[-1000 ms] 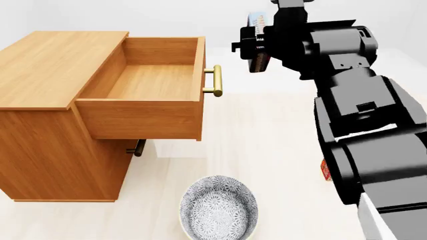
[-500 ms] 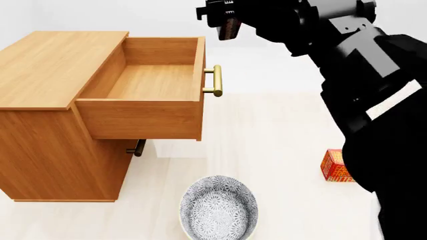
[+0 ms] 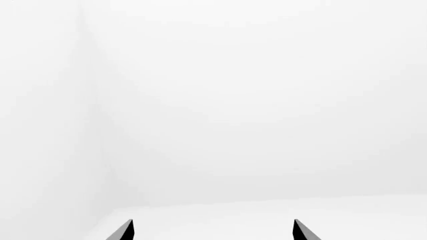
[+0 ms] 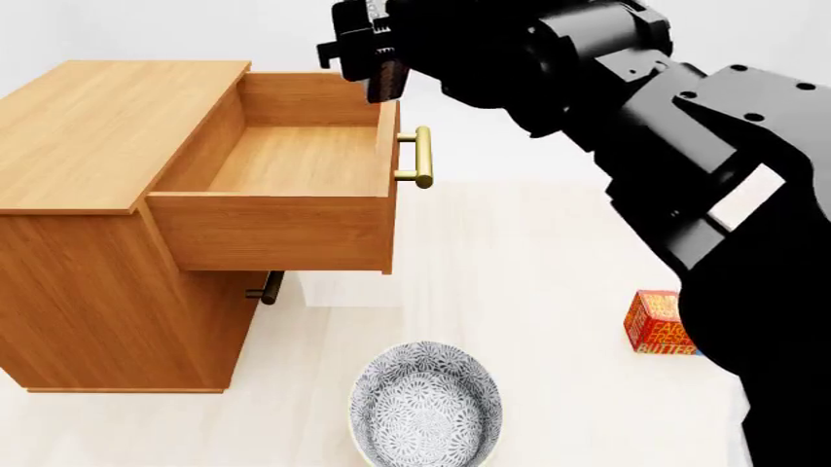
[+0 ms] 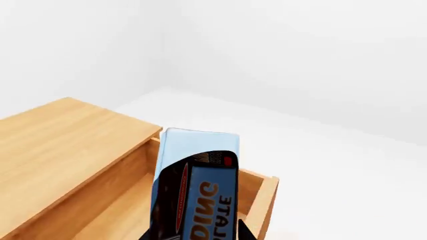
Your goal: Put the chocolate pudding in the top drawer of the cabinet and close it.
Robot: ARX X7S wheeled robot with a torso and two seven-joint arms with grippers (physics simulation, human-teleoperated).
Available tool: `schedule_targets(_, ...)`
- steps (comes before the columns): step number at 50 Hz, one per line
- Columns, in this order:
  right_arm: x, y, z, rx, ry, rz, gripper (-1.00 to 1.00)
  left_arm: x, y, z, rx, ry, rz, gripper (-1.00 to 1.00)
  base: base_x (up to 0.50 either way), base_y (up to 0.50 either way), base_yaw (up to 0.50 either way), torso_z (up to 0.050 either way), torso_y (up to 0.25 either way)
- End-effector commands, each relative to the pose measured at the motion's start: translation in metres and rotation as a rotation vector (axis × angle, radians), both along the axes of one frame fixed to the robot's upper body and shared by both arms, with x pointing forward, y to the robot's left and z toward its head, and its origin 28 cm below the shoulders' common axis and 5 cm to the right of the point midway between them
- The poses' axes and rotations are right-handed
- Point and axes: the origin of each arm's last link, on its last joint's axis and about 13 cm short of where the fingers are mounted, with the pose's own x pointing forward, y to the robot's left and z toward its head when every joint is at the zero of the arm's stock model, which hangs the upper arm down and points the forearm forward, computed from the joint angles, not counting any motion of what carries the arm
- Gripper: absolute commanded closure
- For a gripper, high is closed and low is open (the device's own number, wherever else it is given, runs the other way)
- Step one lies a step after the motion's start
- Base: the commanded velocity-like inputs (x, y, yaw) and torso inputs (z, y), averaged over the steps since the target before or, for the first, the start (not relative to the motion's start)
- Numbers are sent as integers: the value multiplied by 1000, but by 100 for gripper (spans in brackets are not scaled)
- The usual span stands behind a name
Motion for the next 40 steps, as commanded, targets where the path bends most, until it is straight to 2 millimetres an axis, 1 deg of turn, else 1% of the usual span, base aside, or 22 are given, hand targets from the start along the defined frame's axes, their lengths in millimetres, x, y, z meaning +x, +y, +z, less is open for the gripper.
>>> schedule_targets(1, -7, 13, -6, -9, 3, 52, 100, -7, 9, -1, 3, 1, 23, -100, 0, 0, 0, 0, 0)
schedule_targets(14, -8, 19, -20, -13, 29, 76, 100, -12, 17, -4, 6, 7, 49, -100, 0, 0, 0, 0, 0)
schedule_targets(40, -7, 22, -50, -27, 94, 89, 100, -9, 23, -14, 10, 27, 67, -100, 0, 0, 0, 0, 0)
